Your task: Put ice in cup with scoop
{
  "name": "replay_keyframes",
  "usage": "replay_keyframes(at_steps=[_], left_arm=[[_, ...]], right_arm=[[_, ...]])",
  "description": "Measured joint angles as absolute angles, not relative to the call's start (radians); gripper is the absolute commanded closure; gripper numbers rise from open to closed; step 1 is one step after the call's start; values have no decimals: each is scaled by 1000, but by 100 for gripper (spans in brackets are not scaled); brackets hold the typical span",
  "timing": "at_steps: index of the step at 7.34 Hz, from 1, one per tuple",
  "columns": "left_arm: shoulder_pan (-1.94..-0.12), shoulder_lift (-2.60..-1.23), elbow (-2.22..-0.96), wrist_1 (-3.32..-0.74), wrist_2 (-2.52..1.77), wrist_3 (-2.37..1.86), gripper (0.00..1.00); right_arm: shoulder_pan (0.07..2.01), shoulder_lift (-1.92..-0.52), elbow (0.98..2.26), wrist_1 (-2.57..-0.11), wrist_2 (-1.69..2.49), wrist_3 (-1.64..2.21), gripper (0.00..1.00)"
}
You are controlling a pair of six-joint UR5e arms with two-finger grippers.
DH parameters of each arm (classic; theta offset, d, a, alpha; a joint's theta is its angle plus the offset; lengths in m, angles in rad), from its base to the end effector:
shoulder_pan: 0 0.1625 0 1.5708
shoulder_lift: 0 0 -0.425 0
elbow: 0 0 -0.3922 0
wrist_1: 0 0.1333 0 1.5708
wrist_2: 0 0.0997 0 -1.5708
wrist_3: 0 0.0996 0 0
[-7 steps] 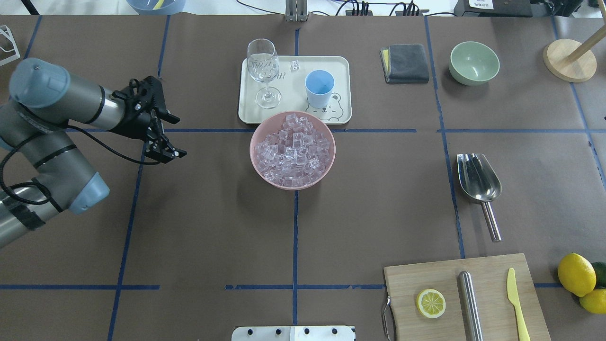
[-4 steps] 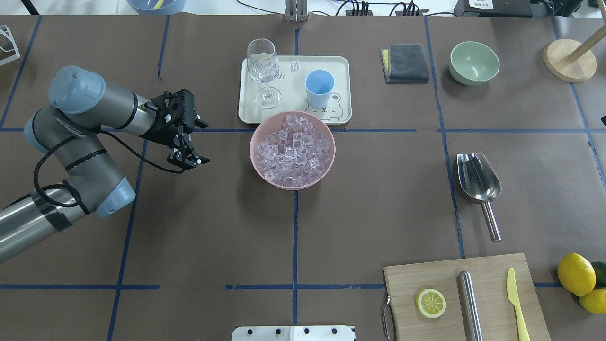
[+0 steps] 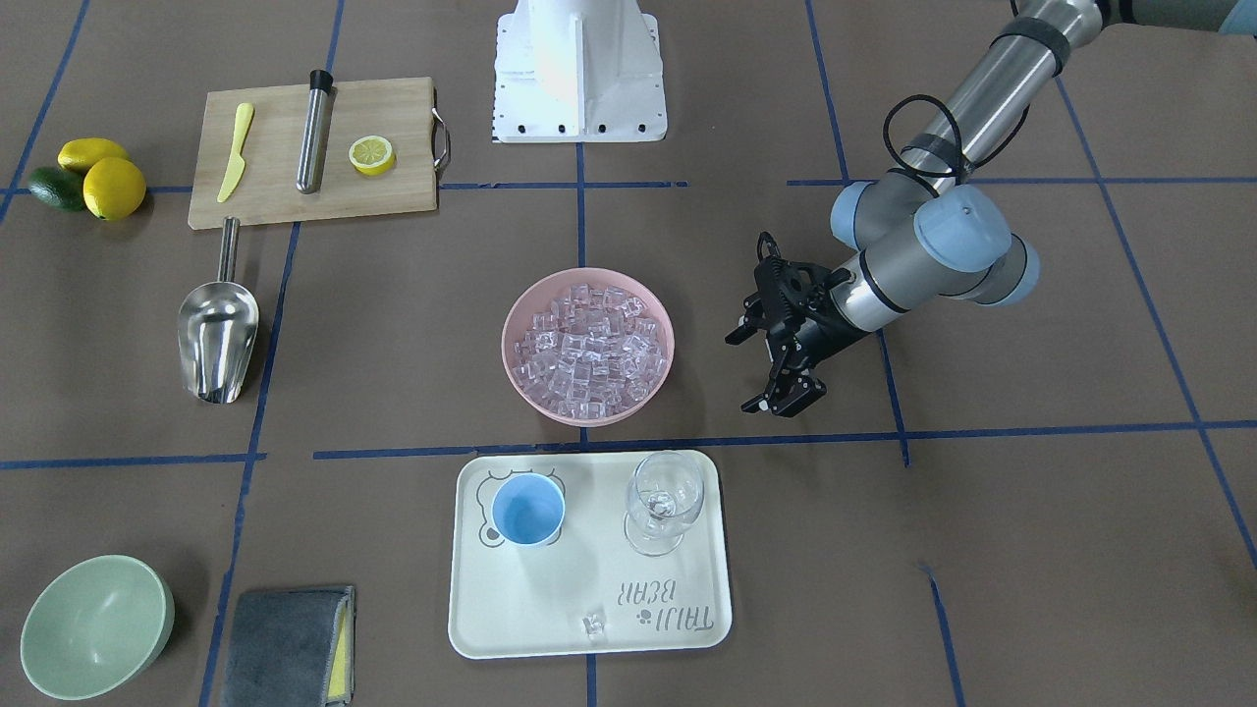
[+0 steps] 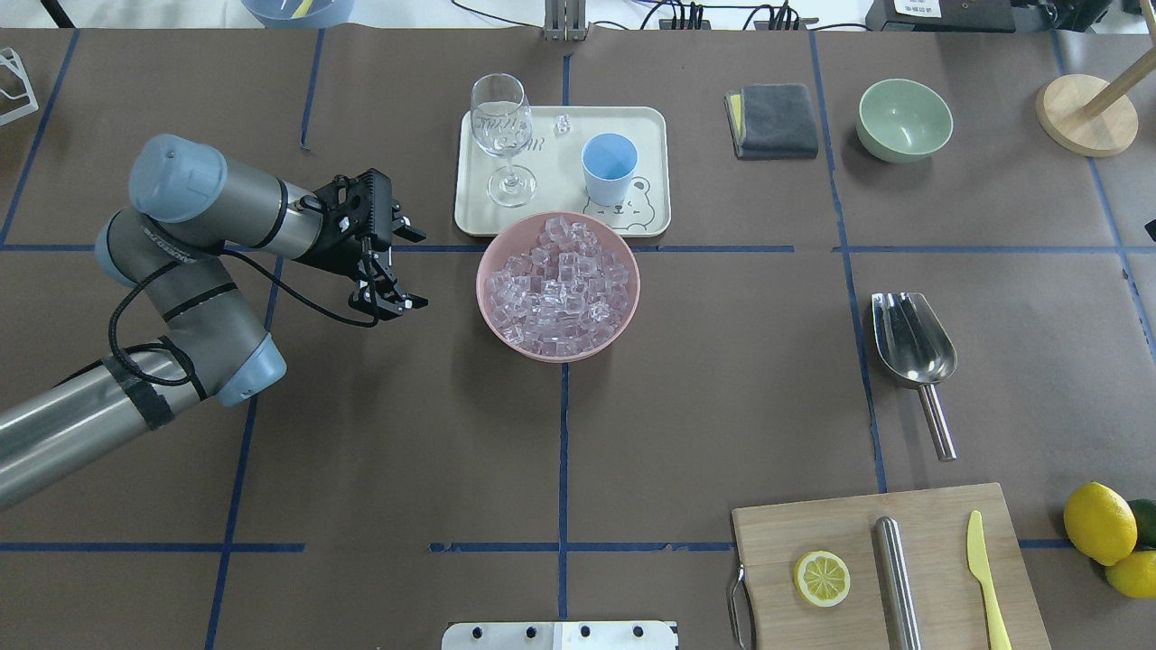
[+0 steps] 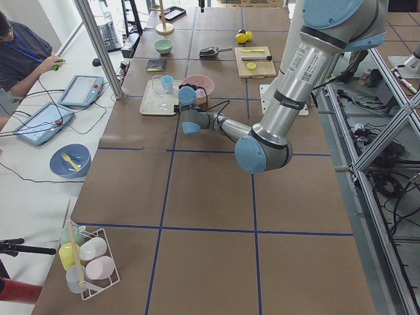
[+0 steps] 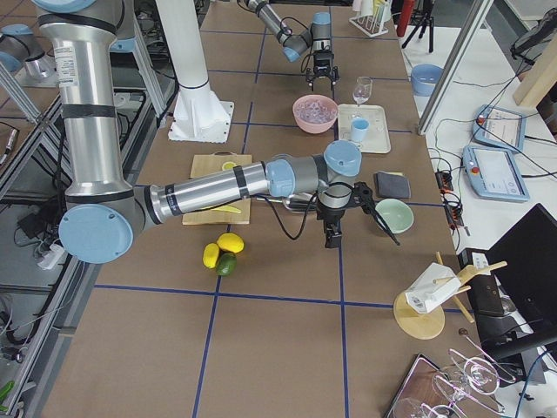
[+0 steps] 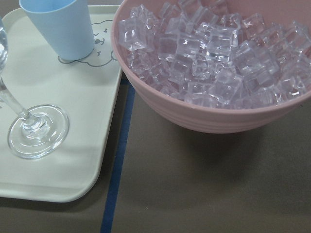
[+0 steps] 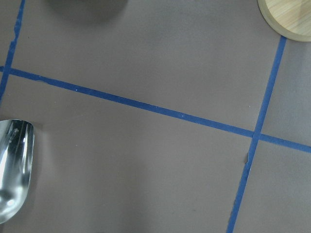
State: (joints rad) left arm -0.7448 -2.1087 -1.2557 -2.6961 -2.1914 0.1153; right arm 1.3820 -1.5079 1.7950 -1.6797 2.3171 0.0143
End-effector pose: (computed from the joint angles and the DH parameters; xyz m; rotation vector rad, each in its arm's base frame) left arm 0.4645 -0.5308 0.3615 1.1100 1.0075 1.1873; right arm -0.0319 -0.5171 0.5299 0.0937 -0.7593 -0.2324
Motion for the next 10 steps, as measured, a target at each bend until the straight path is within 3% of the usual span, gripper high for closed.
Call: replay_keyframes(at_steps=[7, 10], left_arm=[[-647, -2177, -1176, -2791, -2177, 59, 1], [-646, -2178, -1175, -2792, -2154, 58, 1]], right_arm=[[1162, -1518, 1992, -1669, 2298, 399, 0], [988, -1643, 2025, -1372, 2209, 742, 0]])
